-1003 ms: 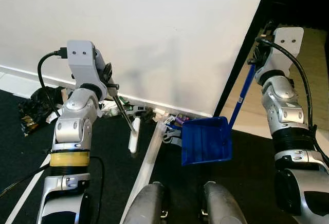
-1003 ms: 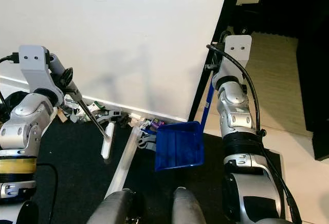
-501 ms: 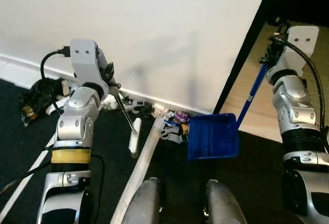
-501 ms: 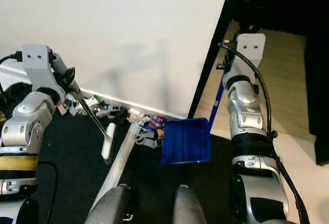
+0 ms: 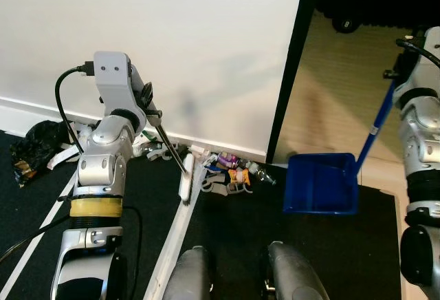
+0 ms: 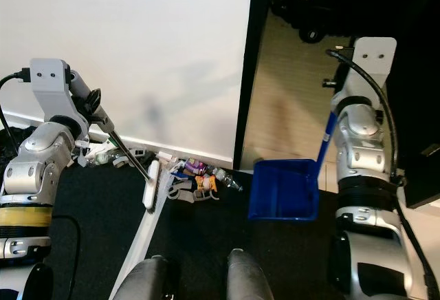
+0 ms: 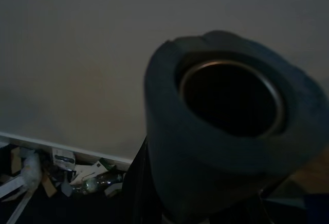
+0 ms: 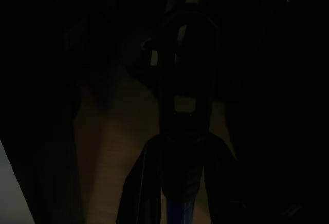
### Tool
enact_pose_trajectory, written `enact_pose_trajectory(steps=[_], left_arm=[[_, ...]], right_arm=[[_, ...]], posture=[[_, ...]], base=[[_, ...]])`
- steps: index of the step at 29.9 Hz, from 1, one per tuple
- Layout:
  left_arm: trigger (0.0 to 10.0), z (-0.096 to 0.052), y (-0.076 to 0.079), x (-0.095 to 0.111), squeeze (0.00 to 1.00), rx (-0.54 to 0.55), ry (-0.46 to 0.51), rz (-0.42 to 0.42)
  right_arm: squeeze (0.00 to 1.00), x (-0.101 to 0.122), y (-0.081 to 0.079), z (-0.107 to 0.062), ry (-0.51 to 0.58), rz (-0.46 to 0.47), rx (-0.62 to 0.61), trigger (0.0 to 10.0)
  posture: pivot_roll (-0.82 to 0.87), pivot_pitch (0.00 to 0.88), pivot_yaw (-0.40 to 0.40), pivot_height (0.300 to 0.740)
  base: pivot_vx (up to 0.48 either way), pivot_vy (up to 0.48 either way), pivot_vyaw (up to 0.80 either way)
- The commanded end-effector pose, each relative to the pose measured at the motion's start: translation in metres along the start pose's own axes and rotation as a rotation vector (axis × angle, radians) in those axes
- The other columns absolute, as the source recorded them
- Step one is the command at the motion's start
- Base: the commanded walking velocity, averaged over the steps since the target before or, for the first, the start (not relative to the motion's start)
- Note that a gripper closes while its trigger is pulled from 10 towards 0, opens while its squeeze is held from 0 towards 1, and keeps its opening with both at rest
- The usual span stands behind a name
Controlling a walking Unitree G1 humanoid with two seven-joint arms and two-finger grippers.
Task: Sweep floor
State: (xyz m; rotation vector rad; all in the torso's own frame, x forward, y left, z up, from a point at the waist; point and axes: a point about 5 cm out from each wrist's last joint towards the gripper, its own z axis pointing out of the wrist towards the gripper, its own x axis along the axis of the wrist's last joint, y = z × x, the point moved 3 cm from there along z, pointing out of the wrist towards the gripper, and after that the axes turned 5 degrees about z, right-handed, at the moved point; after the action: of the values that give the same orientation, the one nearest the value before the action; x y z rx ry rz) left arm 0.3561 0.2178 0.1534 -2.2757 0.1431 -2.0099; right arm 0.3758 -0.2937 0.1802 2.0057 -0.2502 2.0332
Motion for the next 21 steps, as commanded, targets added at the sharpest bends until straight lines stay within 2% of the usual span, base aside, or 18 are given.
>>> enact_pose_trajectory(steps=[1,13,17,21], left_arm=[[10.0,0.0,-0.007,0.005,0.0,0.023,0.021,0.018],[10.0,-0.001,-0.01,0.003,0.0,0.016,0.008,0.03],[10.0,-0.002,-0.012,0.004,0.0,0.017,0.008,0.034],[10.0,-0.004,-0.016,0.004,0.0,0.011,0.0,0.047]], right_arm=[[0.0,0.002,-0.003,0.002,0.01,-0.003,0.014,10.0],[0.0,-0.009,-0.006,0.003,0.028,-0.103,0.039,10.0],[0.0,-0.009,-0.01,0.004,0.046,-0.126,0.053,10.0],[0.0,-0.002,-0.022,0.007,0.102,-0.125,0.092,10.0]], posture=[[-0.01,0.074,0.058,0.74],[0.01,0.104,0.069,0.74],[0.02,0.123,0.077,0.74],[0.03,0.16,0.087,0.74]], base=[[0.0,0.0,0.0],[0.0,0.0,0.0],[0.0,0.0,0.0],[0.0,0.0,0.0]])
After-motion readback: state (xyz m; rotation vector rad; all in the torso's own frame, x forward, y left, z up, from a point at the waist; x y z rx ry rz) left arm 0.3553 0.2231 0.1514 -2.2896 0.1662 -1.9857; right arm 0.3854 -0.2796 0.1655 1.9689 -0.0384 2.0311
